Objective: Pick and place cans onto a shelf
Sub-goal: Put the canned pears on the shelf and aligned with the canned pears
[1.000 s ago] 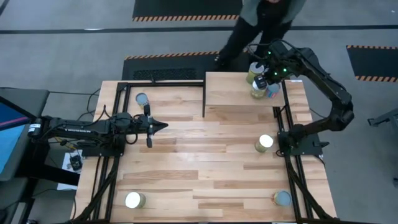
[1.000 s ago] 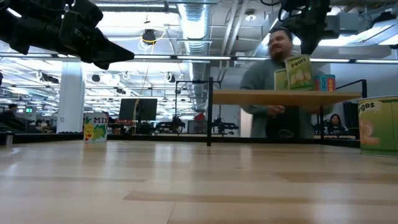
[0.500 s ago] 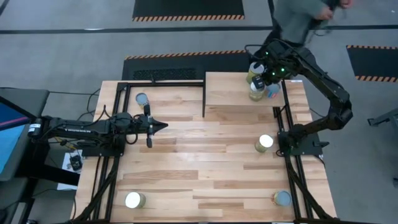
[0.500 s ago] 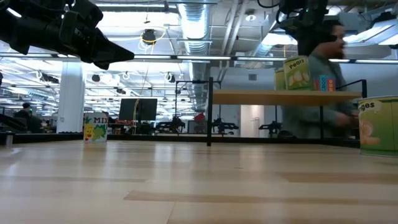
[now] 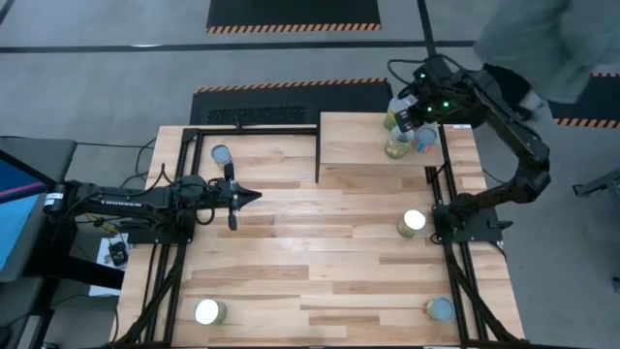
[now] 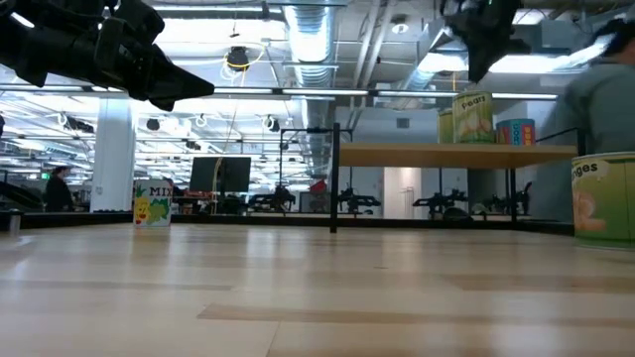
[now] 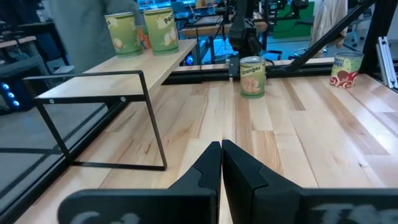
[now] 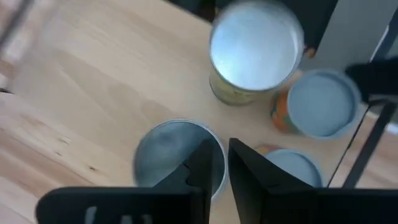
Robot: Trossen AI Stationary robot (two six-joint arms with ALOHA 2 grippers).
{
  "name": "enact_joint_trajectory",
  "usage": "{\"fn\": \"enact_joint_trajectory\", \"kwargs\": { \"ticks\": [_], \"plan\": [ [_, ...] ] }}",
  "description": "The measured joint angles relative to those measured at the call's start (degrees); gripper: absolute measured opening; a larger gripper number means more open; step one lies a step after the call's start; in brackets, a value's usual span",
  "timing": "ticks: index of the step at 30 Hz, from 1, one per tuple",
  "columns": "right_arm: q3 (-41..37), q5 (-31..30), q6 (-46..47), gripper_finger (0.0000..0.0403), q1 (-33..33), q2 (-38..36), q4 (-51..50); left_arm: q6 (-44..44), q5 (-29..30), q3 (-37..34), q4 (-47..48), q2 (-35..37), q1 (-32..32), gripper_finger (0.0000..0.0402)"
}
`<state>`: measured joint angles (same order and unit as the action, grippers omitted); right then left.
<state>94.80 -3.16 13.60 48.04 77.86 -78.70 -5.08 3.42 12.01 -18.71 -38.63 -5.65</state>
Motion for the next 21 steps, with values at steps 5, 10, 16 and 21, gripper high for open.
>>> {"fn": "enact_joint_trajectory", "kwargs": {
  "ticks": [5, 10, 16, 21],
  "plan": [
    [1.64, -6.76, -0.17, 0.0019, -8.67, -4.85, -0.26, 0.0, 0.02, 0.0, 0.0, 0.0, -0.01, 0.0003],
    [-8.17, -16.02, 5.47, 0.0017, -22.53, -12.84, 2.47, 0.27, 0.0, 0.0, 0.21, 0.0, 0.0, 0.0003],
    [-27.33, -17.72, 11.66, 0.0006, -33.75, -21.78, 15.24, 1.22, 0.0, 0.0, 0.2, 0.0, 0.0, 0.0003],
    [-37.15, -19.17, 11.92, 0.0013, -37.56, -23.29, 22.73, 0.96, 0.0, 0.0, -0.49, 0.0, 0.0, 0.0003]
  ]
}}
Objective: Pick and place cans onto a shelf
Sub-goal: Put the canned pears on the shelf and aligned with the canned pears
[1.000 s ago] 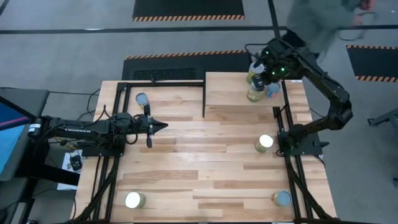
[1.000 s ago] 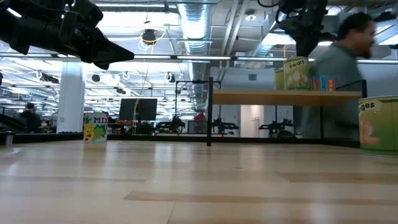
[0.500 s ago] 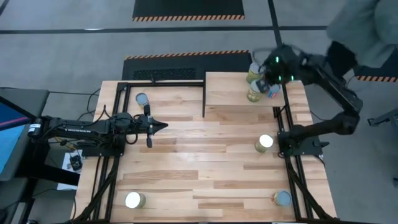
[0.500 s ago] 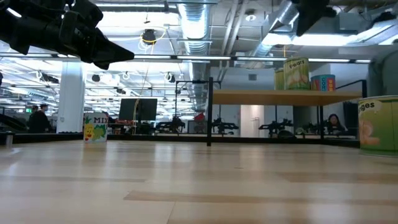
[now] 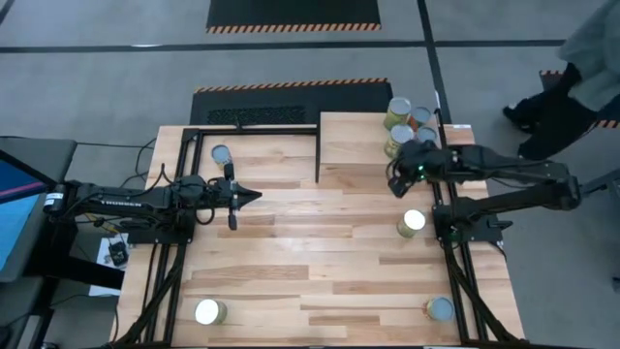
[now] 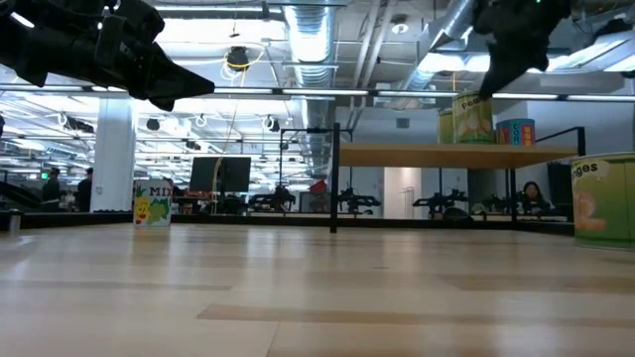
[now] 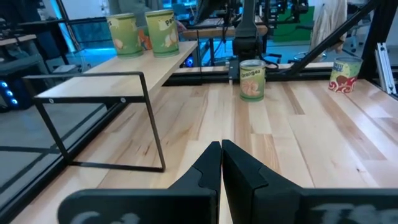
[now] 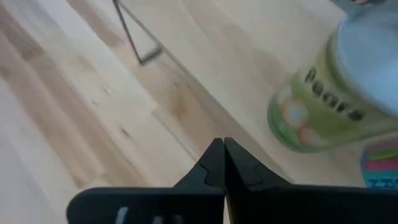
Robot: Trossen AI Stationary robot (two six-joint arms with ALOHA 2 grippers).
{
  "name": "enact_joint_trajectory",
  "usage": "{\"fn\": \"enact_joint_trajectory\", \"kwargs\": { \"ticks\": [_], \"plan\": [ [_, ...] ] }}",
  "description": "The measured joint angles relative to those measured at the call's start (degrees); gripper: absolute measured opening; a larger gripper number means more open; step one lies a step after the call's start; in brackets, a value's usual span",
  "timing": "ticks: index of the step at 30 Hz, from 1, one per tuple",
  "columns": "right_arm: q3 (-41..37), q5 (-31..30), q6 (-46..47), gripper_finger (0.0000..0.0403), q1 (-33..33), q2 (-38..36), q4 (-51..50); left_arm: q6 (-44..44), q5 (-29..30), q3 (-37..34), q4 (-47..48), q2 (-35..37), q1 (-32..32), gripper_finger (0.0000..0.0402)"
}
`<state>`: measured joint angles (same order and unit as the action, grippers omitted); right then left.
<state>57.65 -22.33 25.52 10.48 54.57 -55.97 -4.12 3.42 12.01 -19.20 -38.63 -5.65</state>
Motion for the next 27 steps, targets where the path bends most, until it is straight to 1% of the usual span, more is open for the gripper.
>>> {"fn": "enact_joint_trajectory", "kwargs": {
  "ticks": [3, 7, 10, 13, 17, 21, 27],
  "plan": [
    [-1.85, -3.04, 0.15, 0.0011, 0.31, 1.08, 0.04, -0.33, -0.02, 0.0, 0.13, -0.02, 0.0, 0.0003],
    [-1.9, -6.5, 0.31, 0.0006, 1.92, 2.66, 0.47, -0.33, -0.02, 0.0, 0.49, -0.02, 0.0, 0.0003],
    [-1.9, -6.6, -0.44, 0.0008, 3.85, 3.84, 1.01, -0.33, -0.02, 0.0, 0.5, -0.02, 0.0, 0.0003],
    [-1.9, -7.97, -0.62, 0.001, 5.61, 5.13, 0.9, -0.33, -0.02, 0.0, 0.52, -0.02, 0.0, 0.0003],
    [-1.9, -8.24, -1.83, 0.0008, 6.96, 6.57, 2.2, -0.28, -0.02, 0.0, 0.52, -0.02, 0.0, 0.0003],
    [-1.88, -8.32, -2.04, 0.0008, 6.97, 6.64, 2.55, -0.26, -0.02, 0.0, 0.52, -0.02, 0.0, 0.0003],
    [-1.88, -10.71, -2.03, 0.0009, 6.92, 6.43, 2.26, -0.22, -0.04, 0.0, 0.52, -0.02, 0.0, 0.0003]
  ]
}}
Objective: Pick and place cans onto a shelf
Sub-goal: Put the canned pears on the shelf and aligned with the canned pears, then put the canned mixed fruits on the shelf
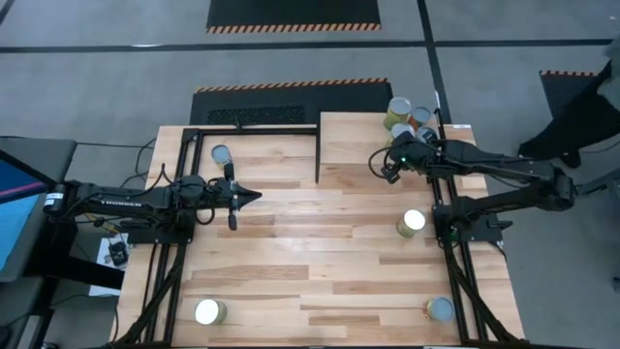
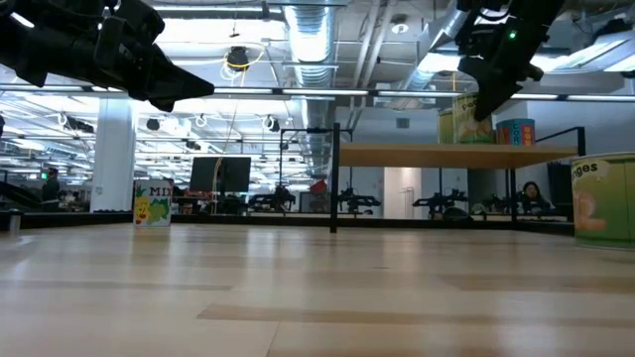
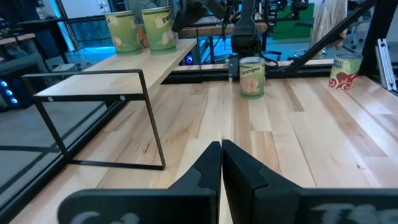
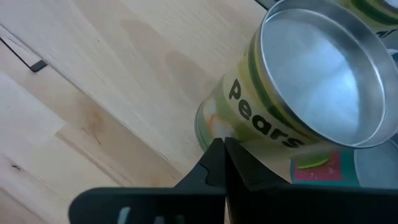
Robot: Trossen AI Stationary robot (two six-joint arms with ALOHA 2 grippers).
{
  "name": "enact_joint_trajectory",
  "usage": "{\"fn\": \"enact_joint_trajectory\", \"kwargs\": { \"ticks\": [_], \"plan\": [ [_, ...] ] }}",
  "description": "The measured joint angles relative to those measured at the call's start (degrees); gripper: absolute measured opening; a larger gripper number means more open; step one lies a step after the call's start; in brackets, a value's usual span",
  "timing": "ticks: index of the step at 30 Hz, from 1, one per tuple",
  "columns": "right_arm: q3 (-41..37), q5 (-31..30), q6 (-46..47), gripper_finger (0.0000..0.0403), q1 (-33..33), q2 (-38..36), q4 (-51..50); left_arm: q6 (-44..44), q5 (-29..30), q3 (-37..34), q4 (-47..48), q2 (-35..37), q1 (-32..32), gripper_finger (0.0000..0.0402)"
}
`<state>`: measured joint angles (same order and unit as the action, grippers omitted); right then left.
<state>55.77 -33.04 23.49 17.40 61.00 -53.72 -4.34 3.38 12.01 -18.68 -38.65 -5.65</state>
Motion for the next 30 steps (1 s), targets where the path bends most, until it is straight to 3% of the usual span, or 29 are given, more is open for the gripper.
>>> {"fn": "enact_joint_trajectory", "kwargs": {
  "ticks": [15, 24, 30],
  "plan": [
    [0.0, -1.08, -3.03, 0.001, -1.4, -0.48, -0.13, 0.13, 0.0, 0.0, 0.02, 0.0, 0.0, 0.0003],
    [-0.14, -16.27, 1.63, 0.0007, -20.26, -2.17, 0.6, 0.38, 0.0, 0.0, 1.21, 0.01, 0.01, 0.0003],
    [-7.75, -22.58, 2.14, 0.0005, -35.32, -2.09, 15.59, 0.83, 0.0, 0.0, 1.66, 0.01, 0.0, 0.0003]
  ]
}}
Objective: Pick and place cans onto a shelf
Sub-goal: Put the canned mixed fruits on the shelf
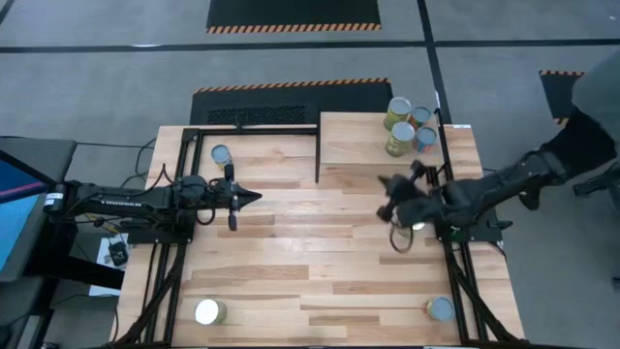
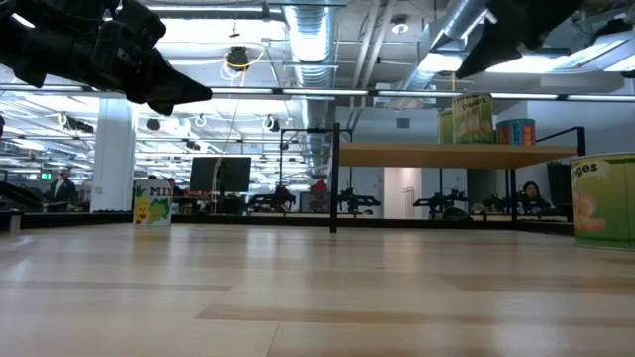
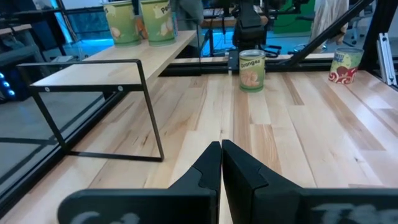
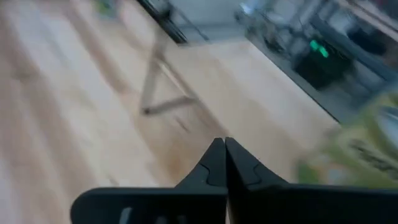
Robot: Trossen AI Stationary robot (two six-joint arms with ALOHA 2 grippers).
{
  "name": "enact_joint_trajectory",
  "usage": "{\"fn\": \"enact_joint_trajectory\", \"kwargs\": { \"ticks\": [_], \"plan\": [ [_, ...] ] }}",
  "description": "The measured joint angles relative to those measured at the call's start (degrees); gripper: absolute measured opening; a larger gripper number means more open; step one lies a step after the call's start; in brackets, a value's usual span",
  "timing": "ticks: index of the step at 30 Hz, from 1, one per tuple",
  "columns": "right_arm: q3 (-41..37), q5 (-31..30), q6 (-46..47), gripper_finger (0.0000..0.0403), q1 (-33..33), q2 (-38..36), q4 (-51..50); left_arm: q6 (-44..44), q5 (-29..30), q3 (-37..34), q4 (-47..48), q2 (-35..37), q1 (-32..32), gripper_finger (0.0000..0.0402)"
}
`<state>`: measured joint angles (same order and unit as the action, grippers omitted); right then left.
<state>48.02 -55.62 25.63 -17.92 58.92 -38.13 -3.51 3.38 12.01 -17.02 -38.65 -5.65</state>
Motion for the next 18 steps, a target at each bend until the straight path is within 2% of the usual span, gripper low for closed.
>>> {"fn": "enact_joint_trajectory", "kwargs": {
  "ticks": [3, 7, 10, 12, 15, 18],
  "plan": [
    [-5.42, -0.94, -3.29, 0.0005, -6.23, 0.0, 13.74, 0.11, 0.0, 0.0, 0.0, 0.0, 0.0, 0.0003],
    [-12.31, -0.97, -12.64, 0.0009, -12.33, 1.51, 36.08, 0.13, -0.44, 0.0, -0.06, -0.03, 0.0, 0.0003],
    [-16.1, -0.51, -19.47, 0.0009, -15.16, 3.5, 52.1, 0.06, -2.81, 0.05, 0.38, -0.67, 0.03, 0.0003],
    [-17.7, 0.08, -22.68, 0.0007, -16.13, 5.12, 58.8, 0.04, -2.42, 1.44, 2.93, -1.58, 0.13, 0.0003],
    [-17.76, 0.14, -24.15, 0.0008, -16.85, 7.46, 62.14, 2.3, 6.48, 5.91, 12.27, -3.04, 0.01, 0.0003],
    [-17.76, 0.2, -24.22, 0.0012, -16.6, 9.37, 62.74, 3.45, 16.17, 12.49, 26.77, -5.55, -1.36, 0.0003]
  ]
}}
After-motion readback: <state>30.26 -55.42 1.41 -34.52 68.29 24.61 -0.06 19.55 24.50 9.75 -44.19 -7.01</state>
